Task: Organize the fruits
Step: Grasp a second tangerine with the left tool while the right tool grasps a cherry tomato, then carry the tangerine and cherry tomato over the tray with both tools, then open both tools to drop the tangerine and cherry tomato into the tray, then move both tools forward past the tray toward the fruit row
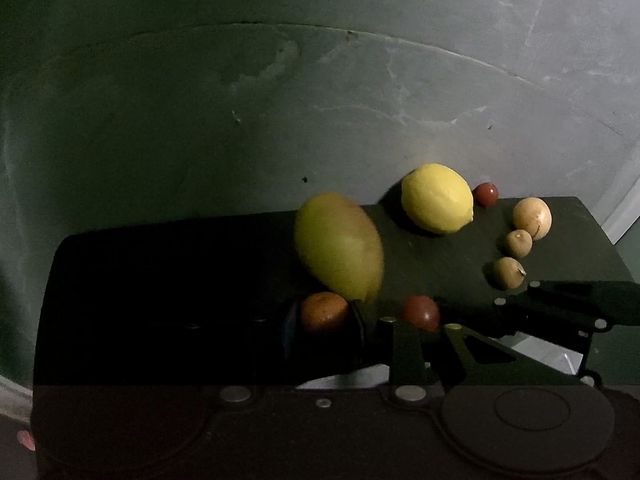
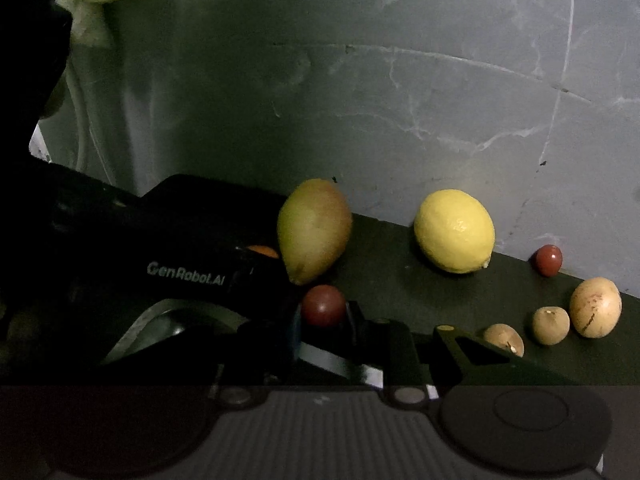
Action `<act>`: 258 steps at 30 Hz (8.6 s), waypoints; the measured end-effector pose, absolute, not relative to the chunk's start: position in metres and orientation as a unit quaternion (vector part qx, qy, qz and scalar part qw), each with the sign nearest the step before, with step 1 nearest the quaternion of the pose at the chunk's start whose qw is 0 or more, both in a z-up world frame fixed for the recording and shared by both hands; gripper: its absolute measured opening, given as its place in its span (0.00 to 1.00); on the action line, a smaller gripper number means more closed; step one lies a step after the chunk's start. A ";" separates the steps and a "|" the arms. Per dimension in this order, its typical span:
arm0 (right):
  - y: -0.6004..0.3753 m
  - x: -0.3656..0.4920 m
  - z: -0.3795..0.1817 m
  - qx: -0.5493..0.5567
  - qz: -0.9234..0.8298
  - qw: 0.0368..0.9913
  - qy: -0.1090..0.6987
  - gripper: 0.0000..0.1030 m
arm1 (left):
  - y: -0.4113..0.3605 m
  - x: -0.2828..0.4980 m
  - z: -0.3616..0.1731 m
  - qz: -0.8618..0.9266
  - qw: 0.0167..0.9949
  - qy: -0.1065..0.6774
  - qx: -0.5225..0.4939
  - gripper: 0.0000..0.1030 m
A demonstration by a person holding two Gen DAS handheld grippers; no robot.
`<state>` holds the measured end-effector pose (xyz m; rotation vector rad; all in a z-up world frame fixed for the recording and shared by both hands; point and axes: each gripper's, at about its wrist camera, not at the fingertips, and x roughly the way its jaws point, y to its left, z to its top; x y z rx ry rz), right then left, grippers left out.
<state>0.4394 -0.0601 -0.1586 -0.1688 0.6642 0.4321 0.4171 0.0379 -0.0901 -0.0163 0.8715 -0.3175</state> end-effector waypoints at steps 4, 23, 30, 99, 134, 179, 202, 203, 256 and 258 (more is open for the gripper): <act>-0.059 0.437 -0.156 -0.084 0.205 0.922 0.319 0.24 | 0.040 0.411 -0.087 -0.151 0.896 0.418 -0.013 0.29; -0.057 0.389 -0.141 -0.079 0.184 0.933 0.298 0.24 | 0.046 0.370 -0.077 -0.171 0.895 0.412 -0.013 0.29; -0.053 0.365 -0.141 -0.077 0.178 0.934 0.301 0.24 | 0.051 0.351 -0.078 -0.180 0.891 0.417 -0.013 0.30; -0.040 0.304 -0.144 -0.073 0.143 0.928 0.337 0.74 | 0.064 0.301 -0.078 -0.189 0.881 0.434 -0.003 0.60; -0.054 0.254 -0.133 -0.041 0.104 0.904 0.413 1.00 | 0.118 0.256 -0.068 -0.143 0.876 0.460 -0.004 0.99; -0.235 0.373 -0.117 0.003 0.115 0.939 0.324 1.00 | -0.069 0.334 -0.045 -0.042 0.909 0.413 0.037 0.99; -0.259 0.495 -0.140 0.173 0.186 0.885 0.390 0.72 | -0.147 0.388 -0.081 -0.144 0.900 0.383 0.149 0.99; -0.258 0.498 -0.142 0.176 0.188 0.882 0.396 0.70 | -0.148 0.390 -0.083 -0.148 0.899 0.383 0.153 0.98; -0.269 0.476 -0.140 0.204 0.141 0.885 0.394 0.28 | -0.153 0.398 -0.089 -0.194 0.890 0.394 0.121 0.30; -0.268 0.472 -0.137 0.205 0.136 0.887 0.391 0.28 | -0.150 0.395 -0.087 -0.197 0.890 0.394 0.118 0.30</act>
